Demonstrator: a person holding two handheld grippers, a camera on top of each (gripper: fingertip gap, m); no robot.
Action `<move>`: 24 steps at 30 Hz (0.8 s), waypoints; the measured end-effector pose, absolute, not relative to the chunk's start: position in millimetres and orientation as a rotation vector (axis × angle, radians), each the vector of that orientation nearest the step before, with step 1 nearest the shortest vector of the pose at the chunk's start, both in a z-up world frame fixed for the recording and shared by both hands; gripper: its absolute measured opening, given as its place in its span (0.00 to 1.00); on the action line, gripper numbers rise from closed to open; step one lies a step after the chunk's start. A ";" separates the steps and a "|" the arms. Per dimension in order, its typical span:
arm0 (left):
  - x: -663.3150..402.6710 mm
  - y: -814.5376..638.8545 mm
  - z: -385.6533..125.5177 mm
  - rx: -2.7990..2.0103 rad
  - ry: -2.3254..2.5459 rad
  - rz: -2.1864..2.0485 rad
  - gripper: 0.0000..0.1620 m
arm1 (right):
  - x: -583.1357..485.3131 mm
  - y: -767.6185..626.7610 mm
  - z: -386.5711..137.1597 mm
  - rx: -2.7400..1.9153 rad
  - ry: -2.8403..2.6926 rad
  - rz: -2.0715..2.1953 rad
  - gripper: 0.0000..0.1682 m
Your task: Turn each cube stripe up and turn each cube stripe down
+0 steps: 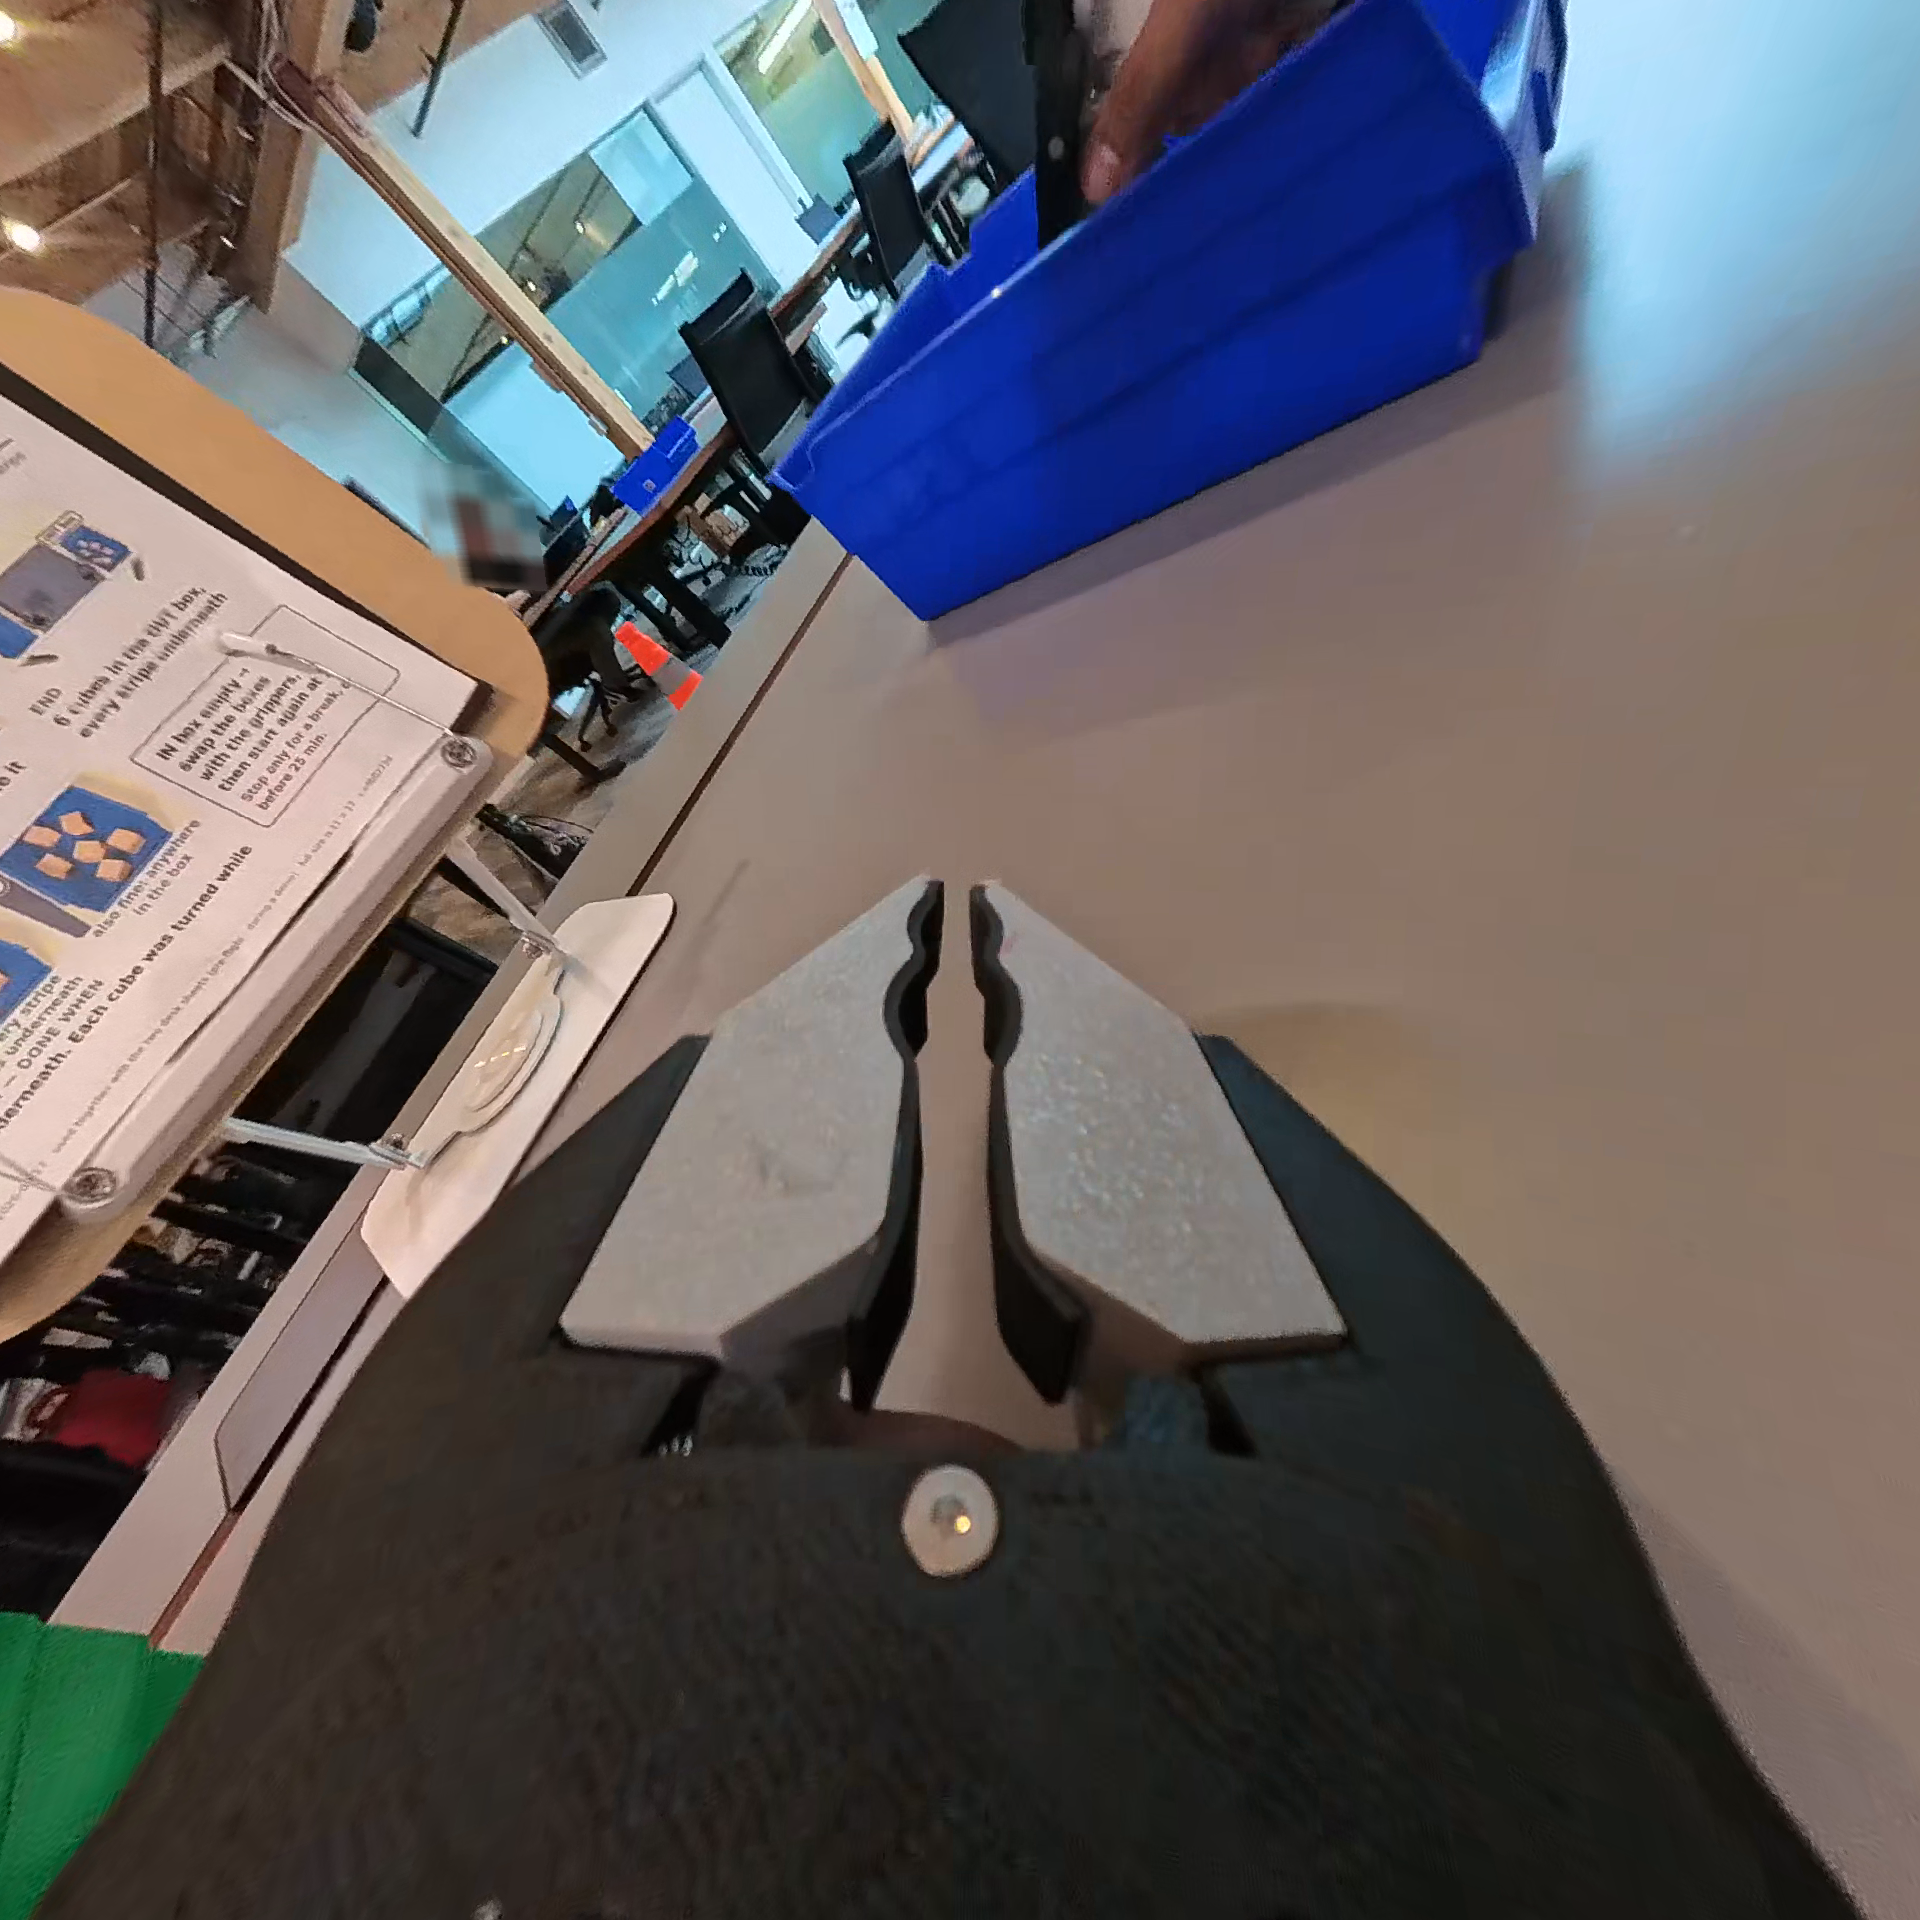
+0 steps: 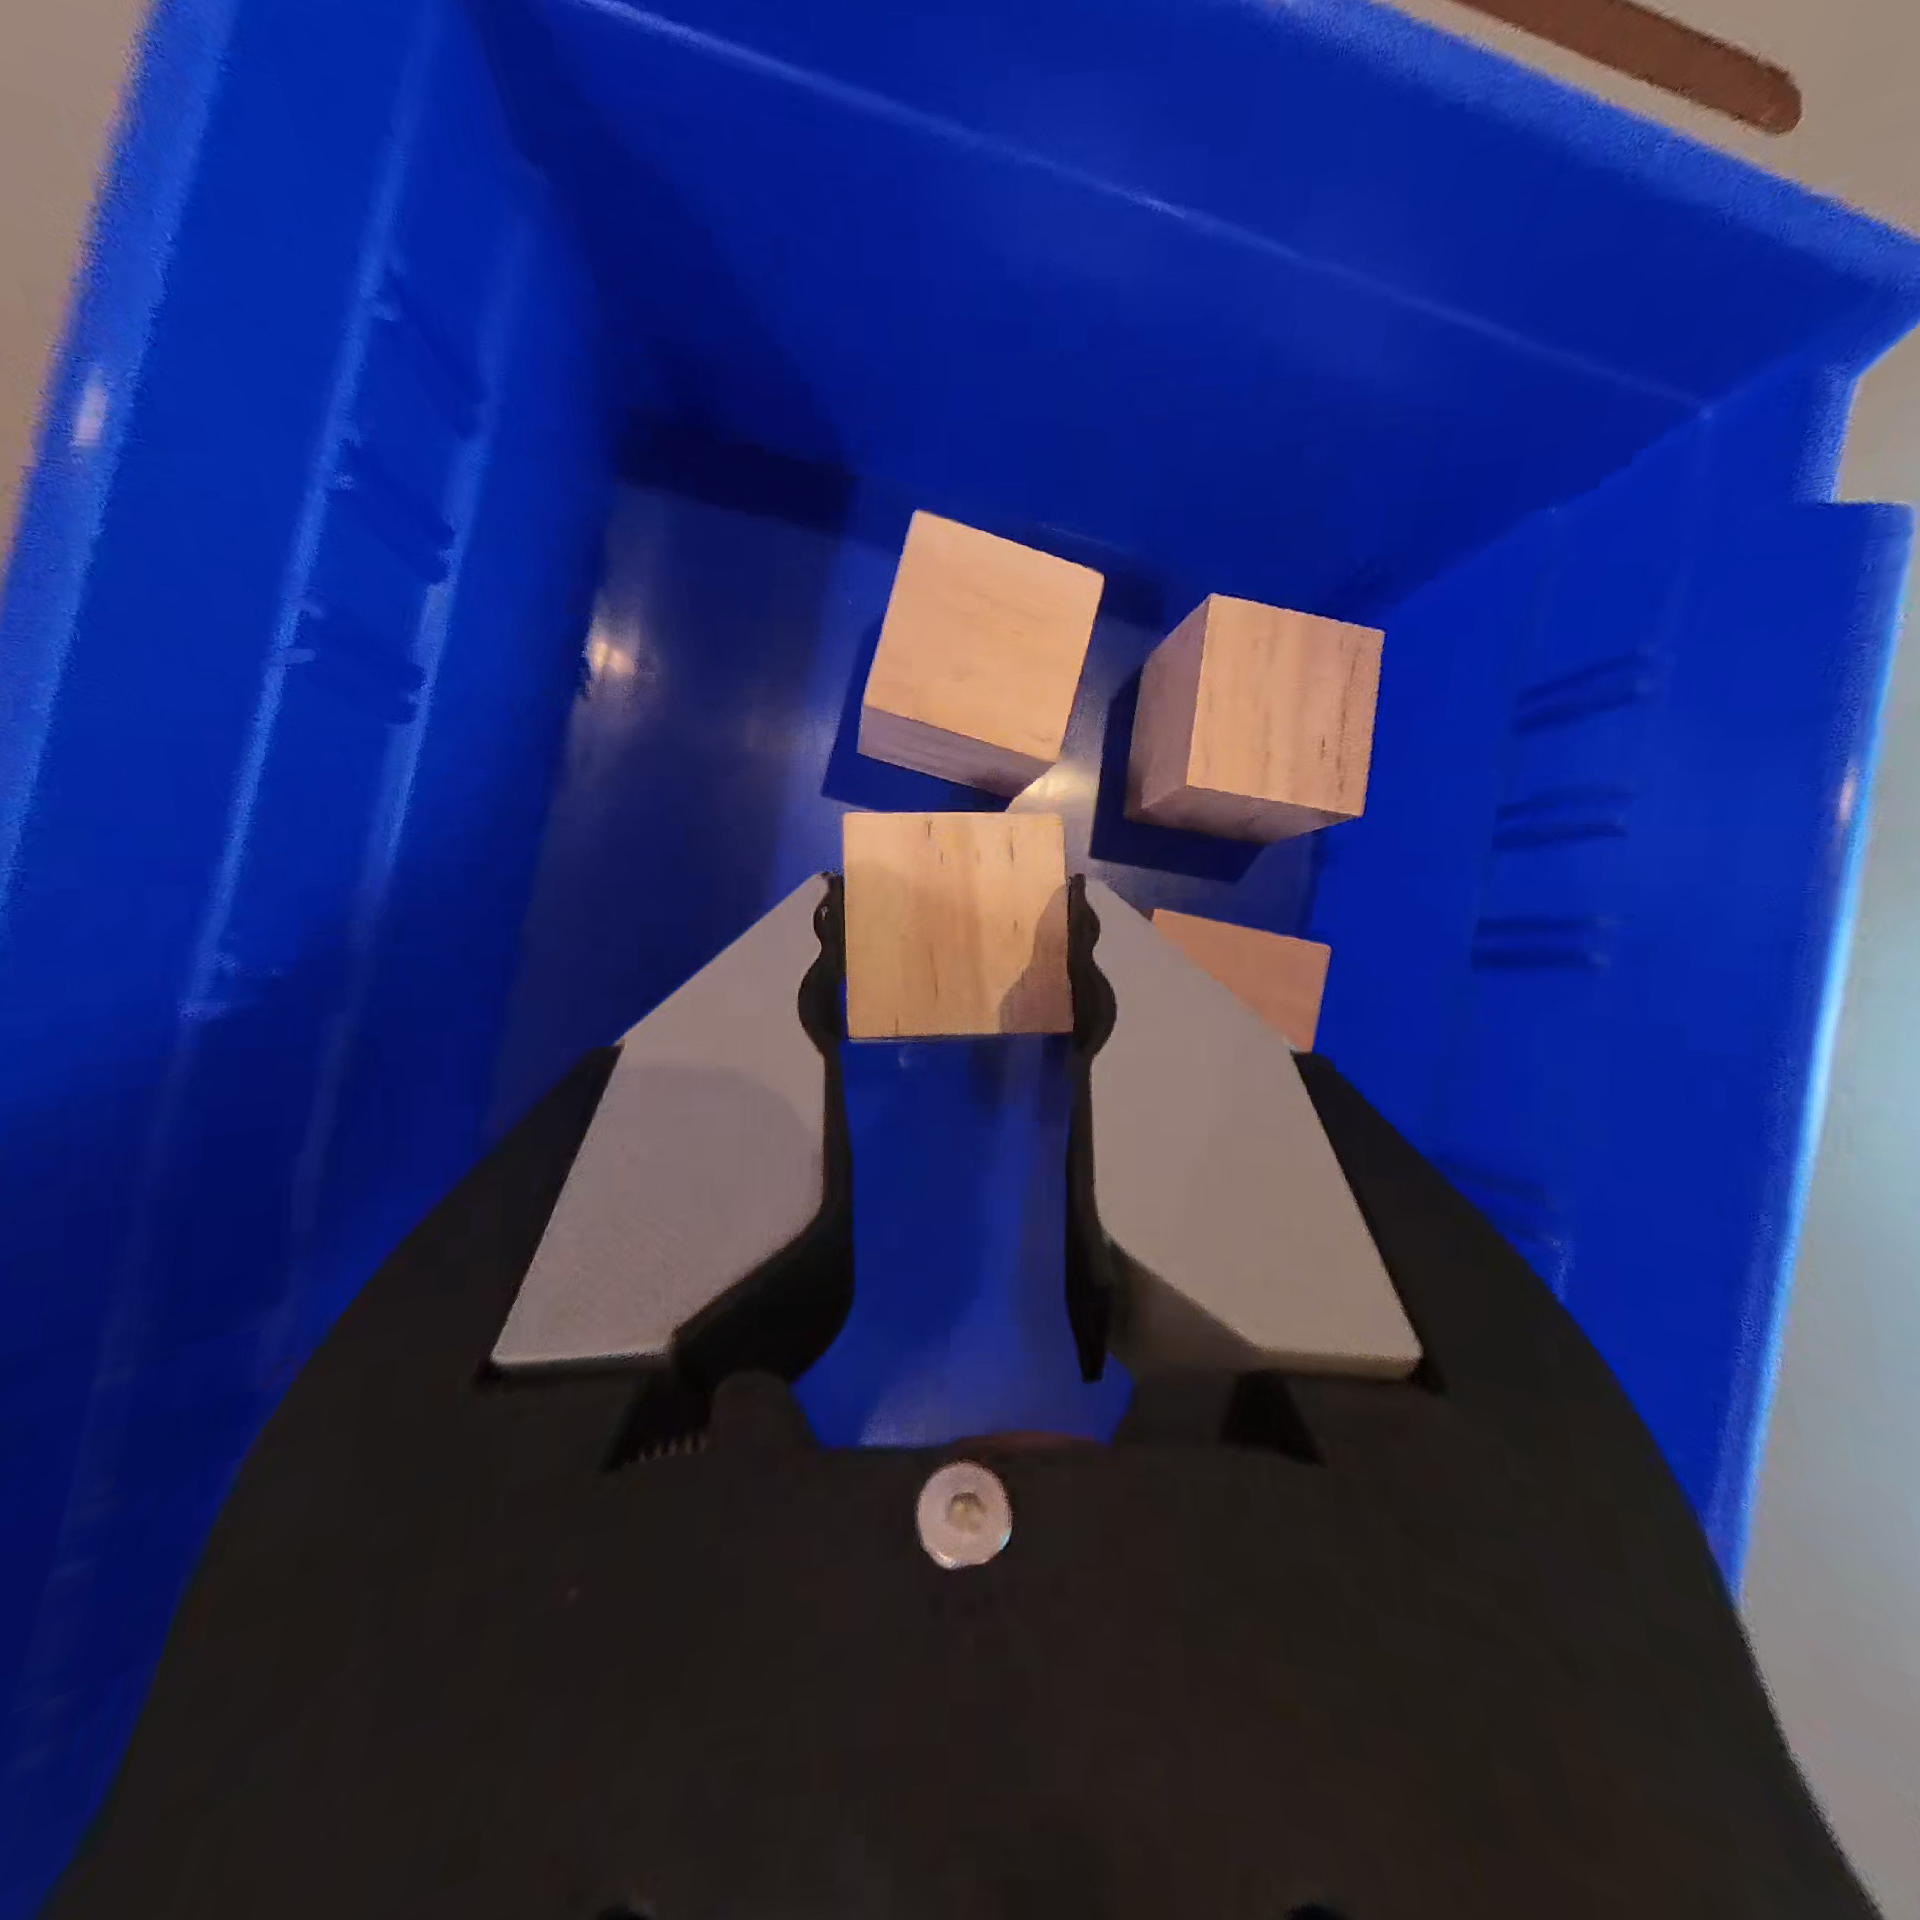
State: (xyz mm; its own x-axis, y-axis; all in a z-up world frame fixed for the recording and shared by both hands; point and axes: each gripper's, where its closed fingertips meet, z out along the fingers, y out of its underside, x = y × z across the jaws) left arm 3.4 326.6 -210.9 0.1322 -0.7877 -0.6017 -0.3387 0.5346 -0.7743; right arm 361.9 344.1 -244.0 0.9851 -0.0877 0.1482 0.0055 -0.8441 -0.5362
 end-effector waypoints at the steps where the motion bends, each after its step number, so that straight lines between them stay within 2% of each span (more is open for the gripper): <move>1: 3.7 328.0 -214.4 -1.041 1.472 -0.419 0.02 | 363.2 345.4 -249.1 -2.579 0.067 -0.223 0.24; 4: 3.3 332.1 -217.9 -1.063 1.474 -0.403 0.03 | 363.3 343.4 -259.4 -2.614 0.071 -0.207 0.25; 7: 1.0 336.0 -213.6 -1.082 1.450 -0.412 0.03 | 354.7 339.0 -244.9 -2.581 0.089 -0.147 0.30; 12: -2.9 343.6 -209.0 -1.112 1.414 -0.409 0.04 | 315.6 337.8 -153.9 -2.330 -0.014 -0.184 0.28; 16: -2.9 345.6 -213.1 -1.125 1.423 -0.388 0.04 | 193.8 337.2 -89.9 -2.058 -0.299 0.155 0.28; 20: -1.4 344.0 -219.2 -1.124 1.447 -0.365 0.04 | 72.2 332.6 -130.9 -2.066 -0.580 0.514 0.28; 24: -3.1 348.3 -220.7 -1.138 1.439 -0.344 0.04 | 41.5 376.7 -200.2 -2.041 -0.549 0.391 0.26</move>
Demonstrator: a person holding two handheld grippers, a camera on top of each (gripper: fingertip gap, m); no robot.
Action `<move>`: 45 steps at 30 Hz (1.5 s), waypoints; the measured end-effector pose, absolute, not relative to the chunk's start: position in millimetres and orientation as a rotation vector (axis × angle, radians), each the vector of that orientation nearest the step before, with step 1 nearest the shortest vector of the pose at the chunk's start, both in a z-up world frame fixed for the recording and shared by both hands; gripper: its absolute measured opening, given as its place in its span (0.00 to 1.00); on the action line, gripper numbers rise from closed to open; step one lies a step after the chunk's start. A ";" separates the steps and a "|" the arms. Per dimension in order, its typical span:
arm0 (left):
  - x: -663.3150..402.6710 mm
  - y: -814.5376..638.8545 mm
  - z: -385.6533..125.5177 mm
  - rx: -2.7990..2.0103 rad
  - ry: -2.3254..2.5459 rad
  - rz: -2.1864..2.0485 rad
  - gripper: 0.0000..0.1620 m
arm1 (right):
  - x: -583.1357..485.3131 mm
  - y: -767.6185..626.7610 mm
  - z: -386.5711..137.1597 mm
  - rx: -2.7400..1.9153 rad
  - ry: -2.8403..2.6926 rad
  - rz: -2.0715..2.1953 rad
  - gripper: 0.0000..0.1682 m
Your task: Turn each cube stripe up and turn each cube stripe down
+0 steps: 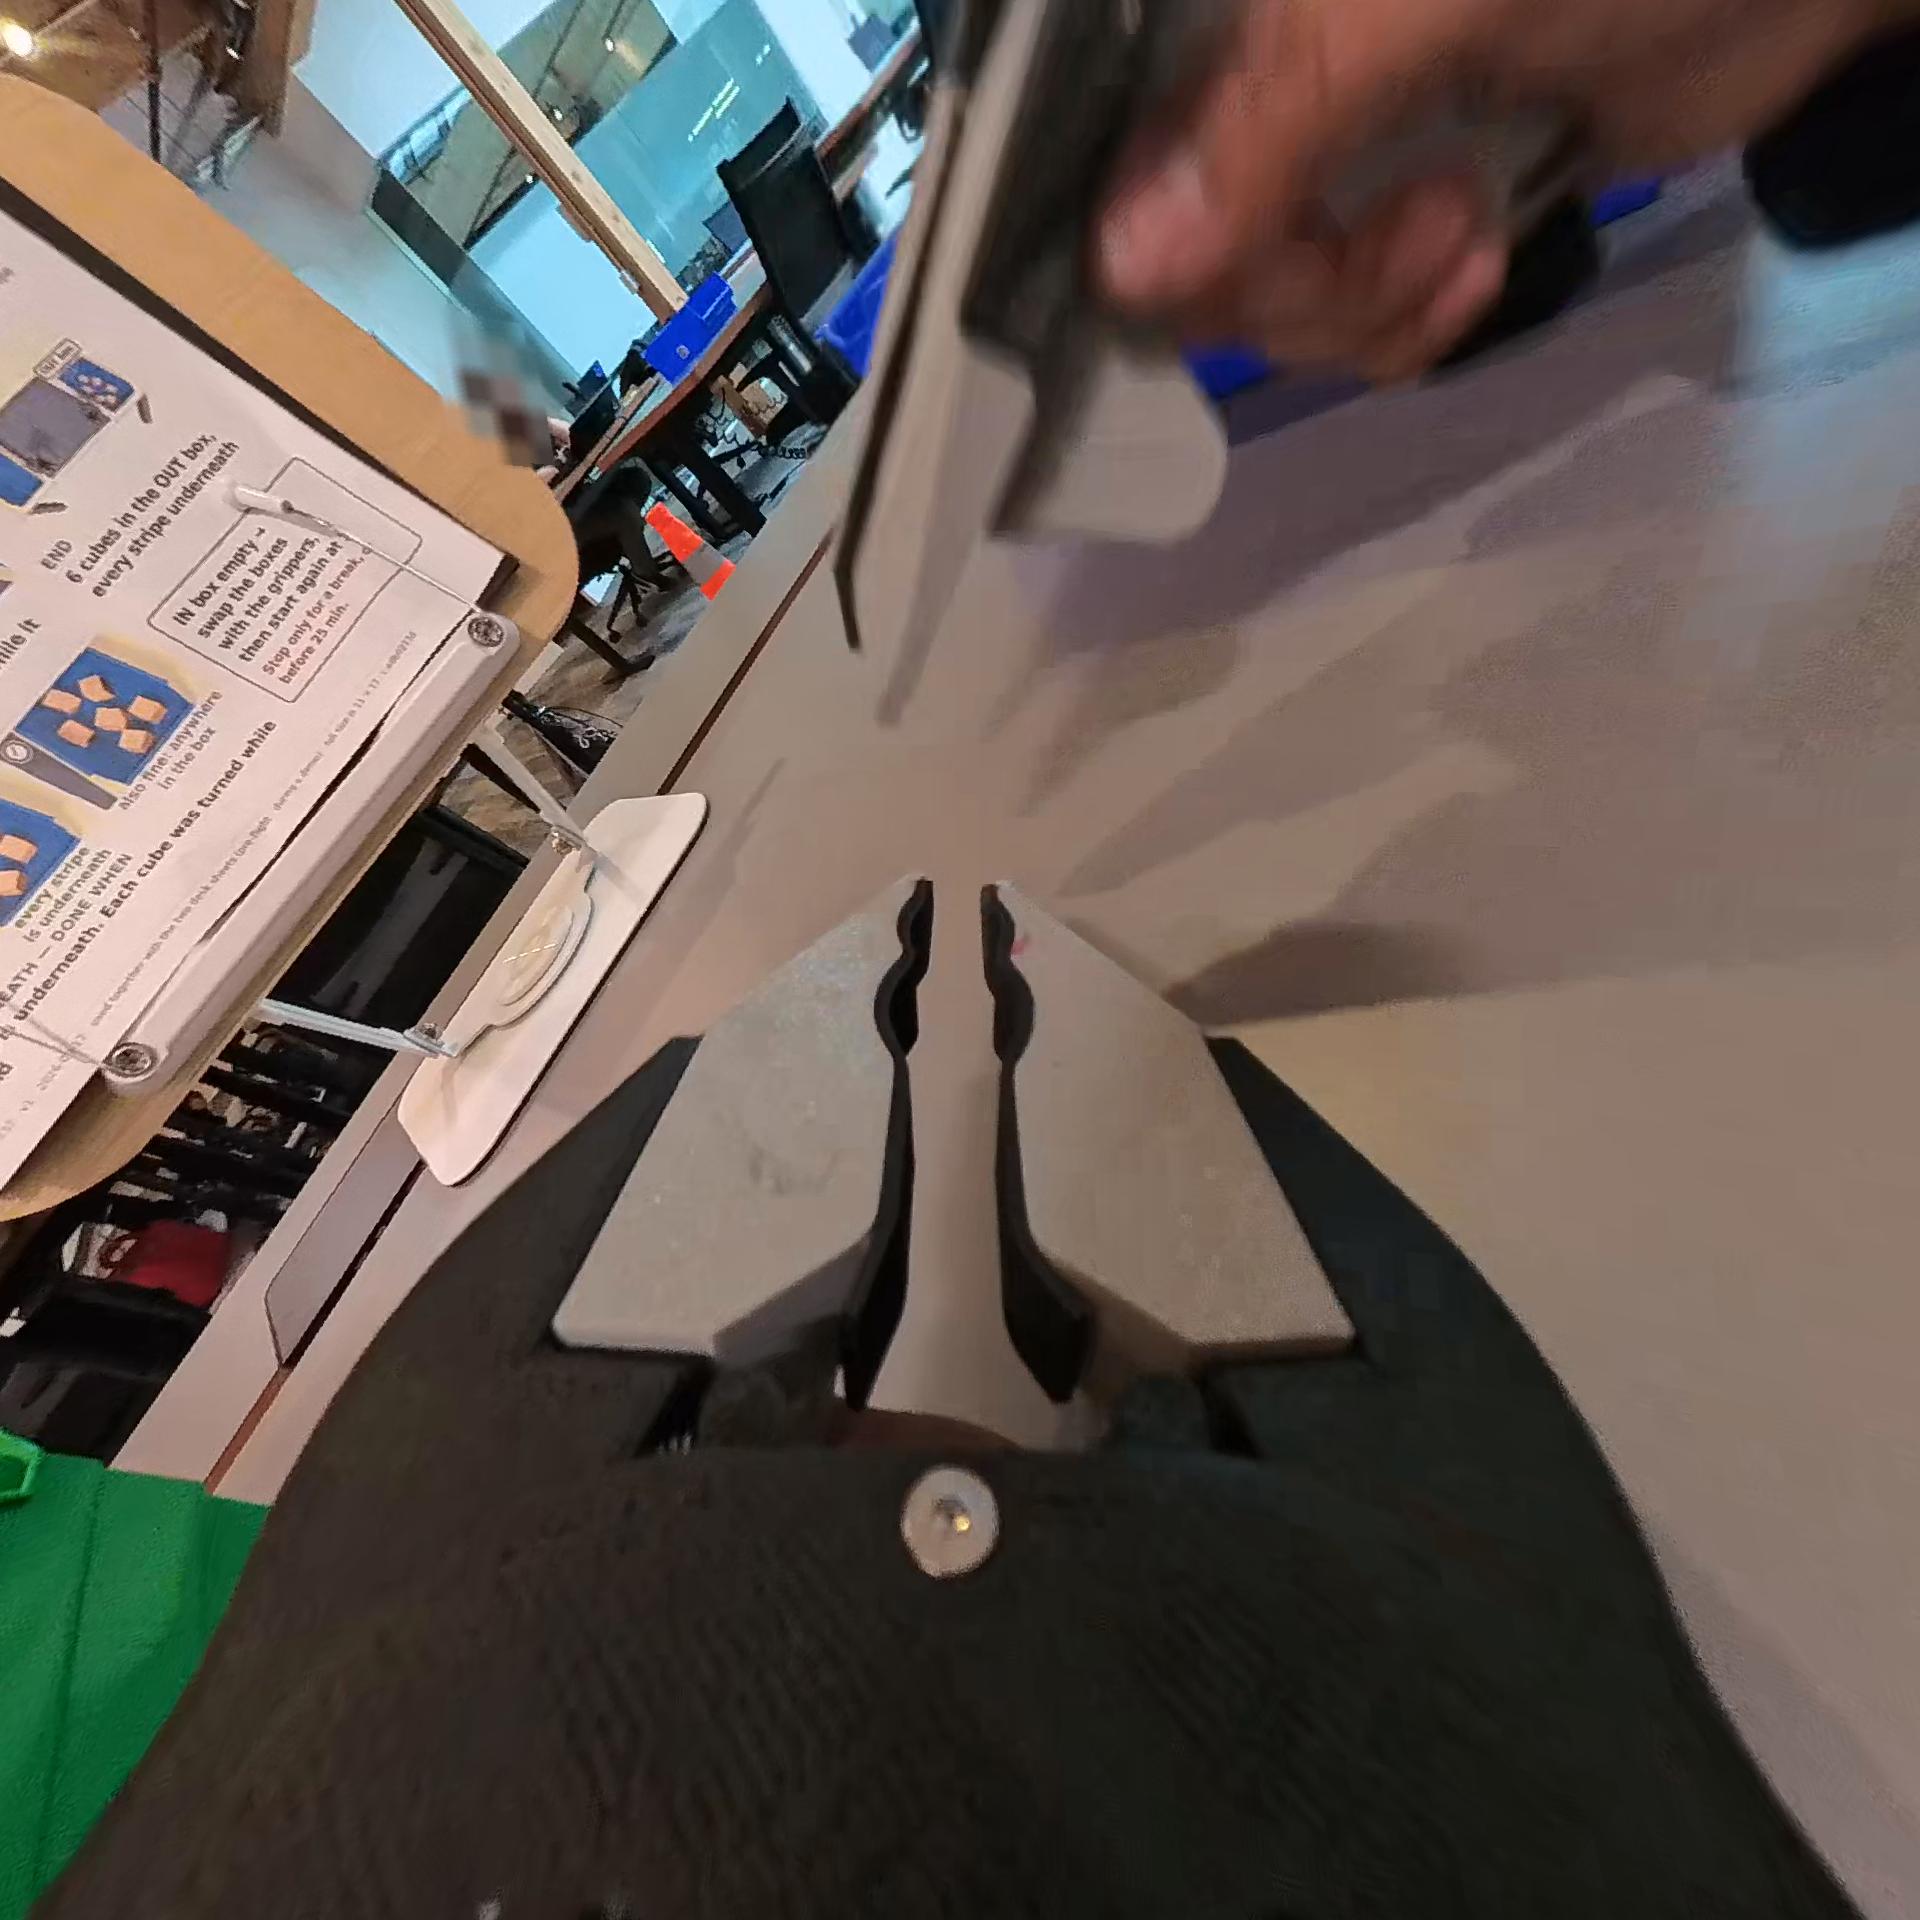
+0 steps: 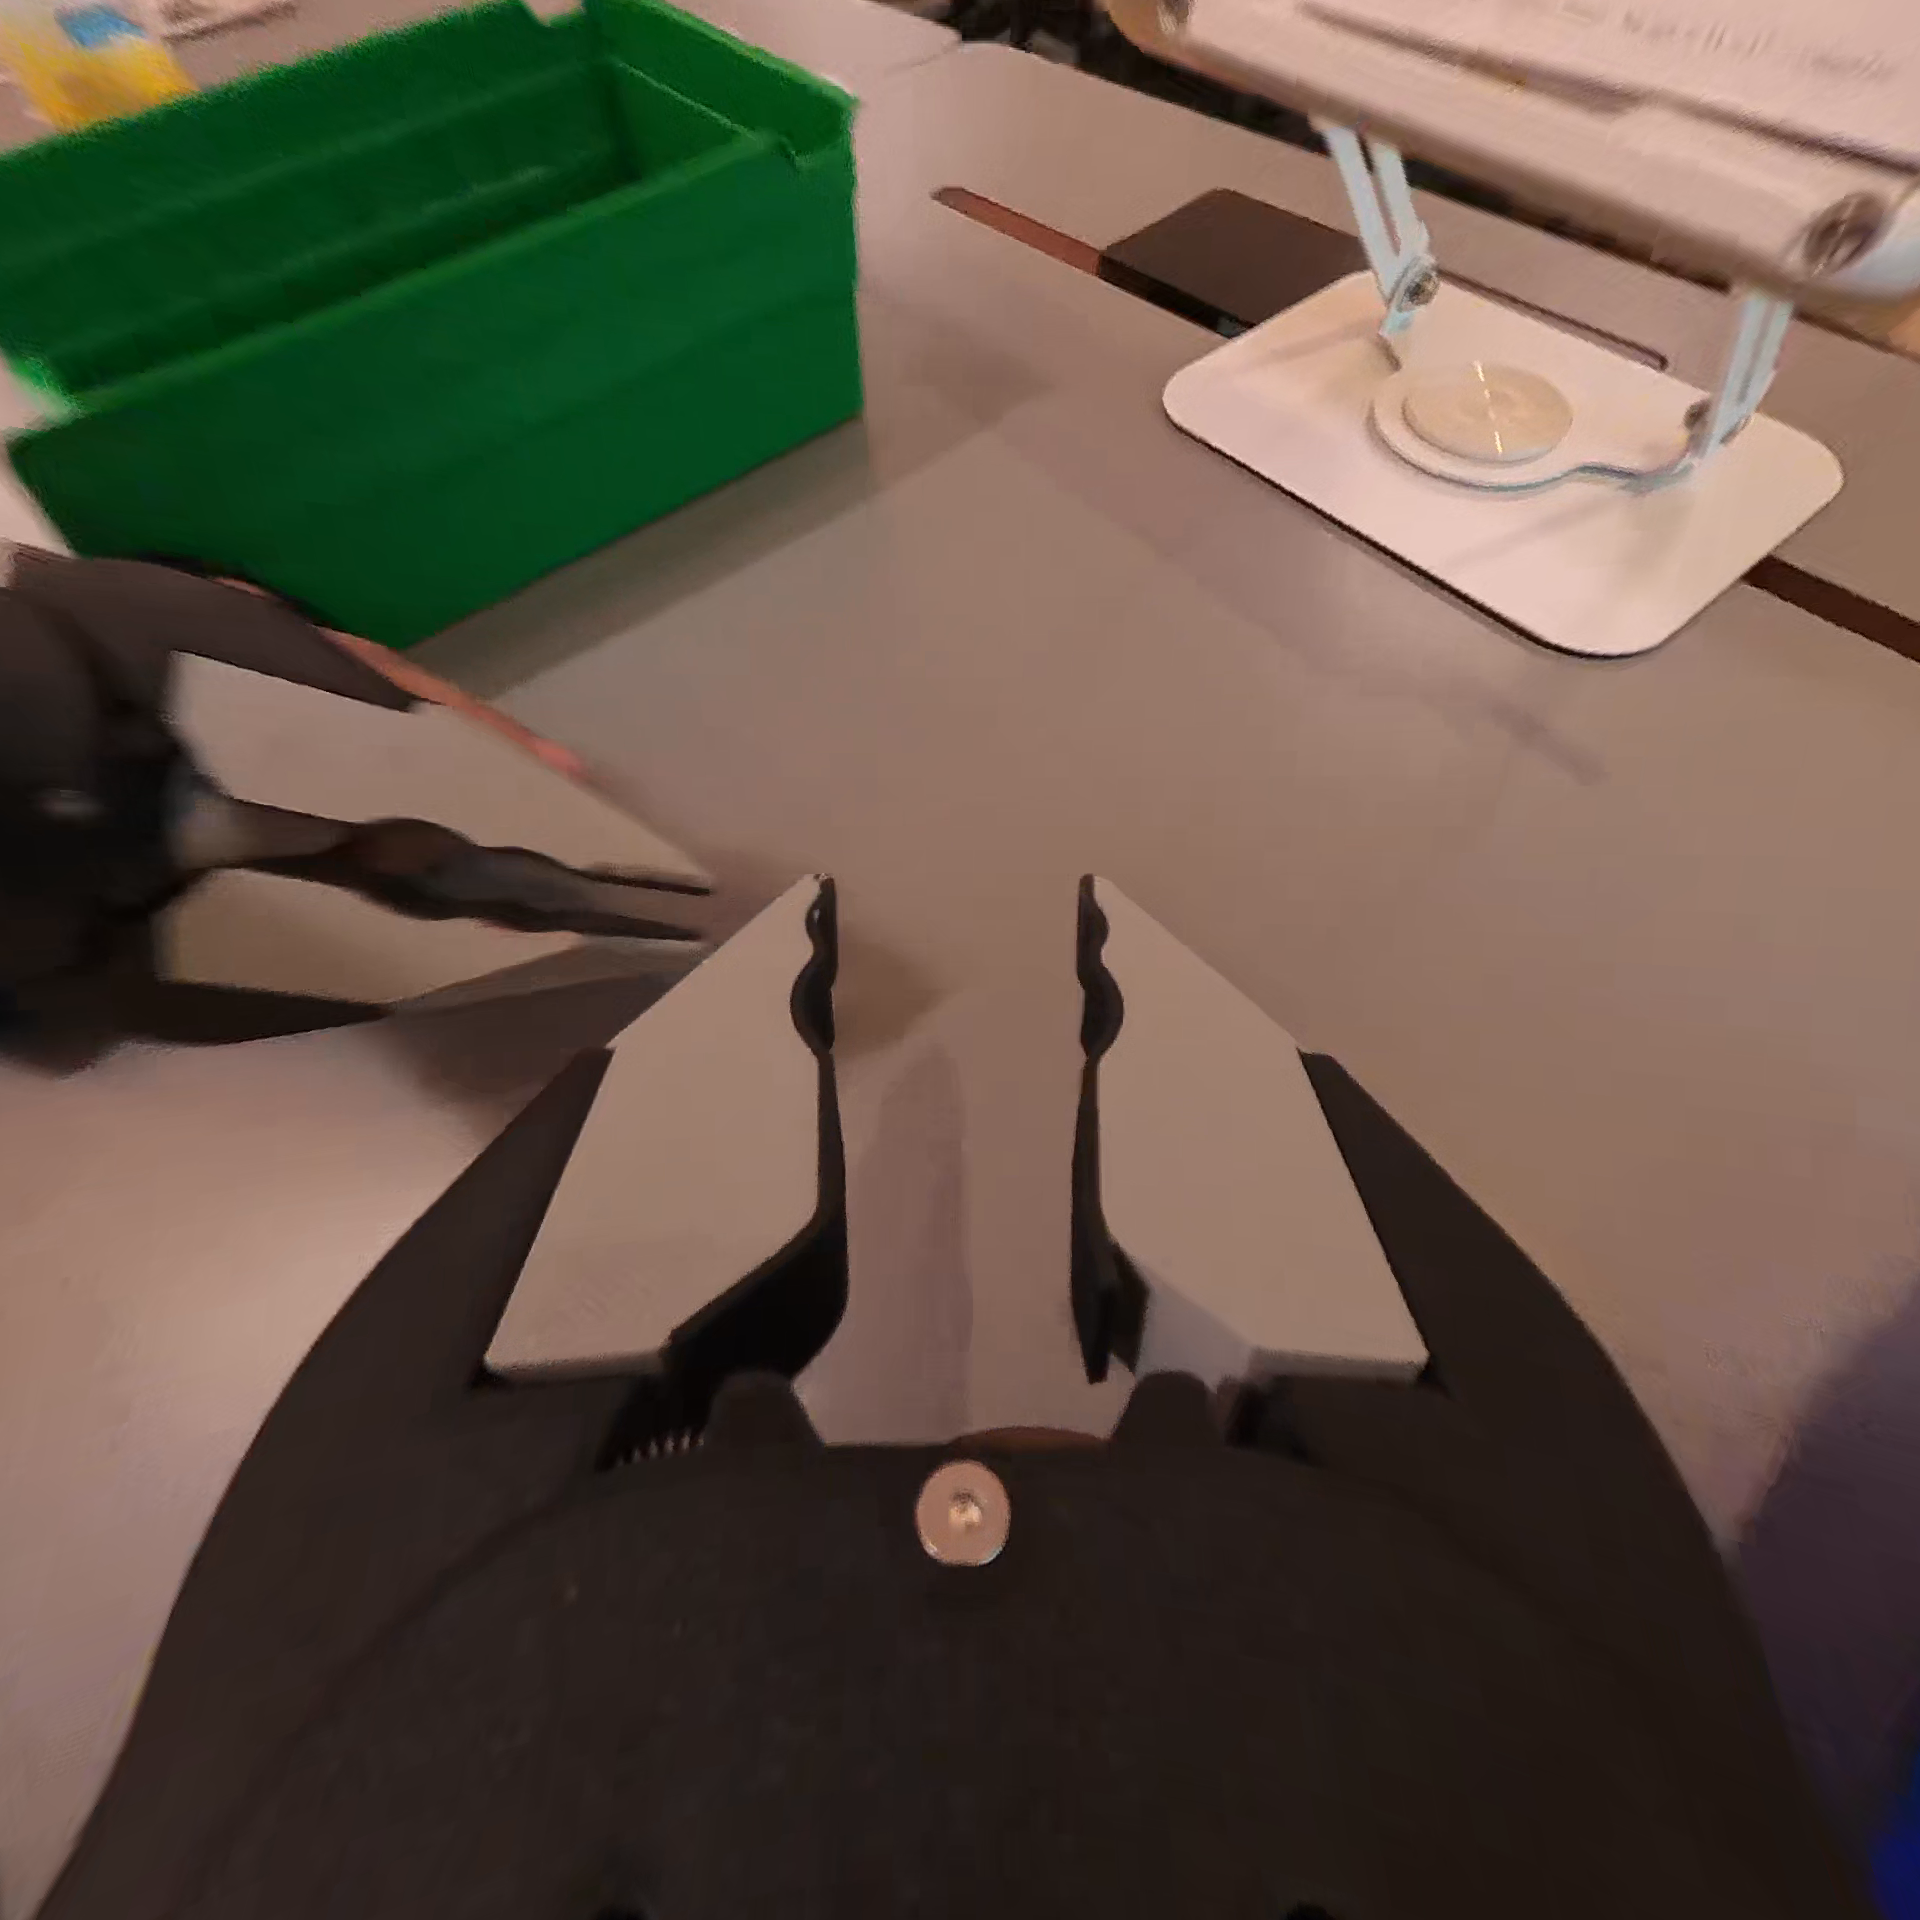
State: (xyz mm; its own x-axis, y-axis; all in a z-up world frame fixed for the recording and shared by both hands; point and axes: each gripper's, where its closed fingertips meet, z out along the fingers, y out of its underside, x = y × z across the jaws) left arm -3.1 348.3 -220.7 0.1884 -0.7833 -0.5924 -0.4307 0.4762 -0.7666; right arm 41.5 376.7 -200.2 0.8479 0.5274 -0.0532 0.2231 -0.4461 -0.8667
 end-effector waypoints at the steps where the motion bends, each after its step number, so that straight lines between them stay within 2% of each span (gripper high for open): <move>1: -4.3 350.1 -221.0 -1.145 1.436 -0.341 0.04 | 40.8 384.7 -215.5 -2.033 -0.542 0.351 0.25; 3: -6.4 353.9 -220.6 -1.163 1.423 -0.338 0.04 | 39.8 388.5 -239.1 -2.092 -0.554 0.304 0.24; 12: -3.6 341.4 -213.3 -1.204 1.404 -0.356 0.07 | 50.5 386.0 -241.7 -2.055 -0.580 0.218 0.25; 21: -89.4 361.0 -87.9 -1.265 1.081 -0.401 0.07 | 42.9 381.8 -249.3 -2.055 -0.652 0.171 0.25; 24: -137.2 413.5 -71.2 -1.383 1.068 -0.282 0.07 | 39.9 380.5 -252.1 -2.063 -0.663 0.184 0.25; 26: -172.7 462.7 -80.9 -1.534 1.048 -0.169 0.13 | 39.2 380.5 -253.8 -2.066 -0.665 0.187 0.25; 28: -203.5 505.4 -108.1 -1.752 1.021 -0.134 0.25 | 37.9 380.5 -255.8 -2.072 -0.661 0.203 0.25; 32: -237.5 551.9 -164.4 -1.969 1.121 -0.105 0.27 | 37.1 380.7 -259.7 -2.093 -0.657 0.222 0.25; 35: -245.7 562.7 -194.5 -1.989 1.322 -0.071 0.36 | 36.2 380.0 -258.6 -2.087 -0.656 0.234 0.25; 39: -243.8 561.7 -211.0 -1.900 1.622 -0.084 0.36 | 31.3 378.2 -259.5 -2.090 -0.670 0.261 0.25; 45: -264.2 590.0 -240.2 -2.028 1.759 -0.004 0.36 | 20.3 373.6 -260.8 -2.086 -0.720 0.287 0.25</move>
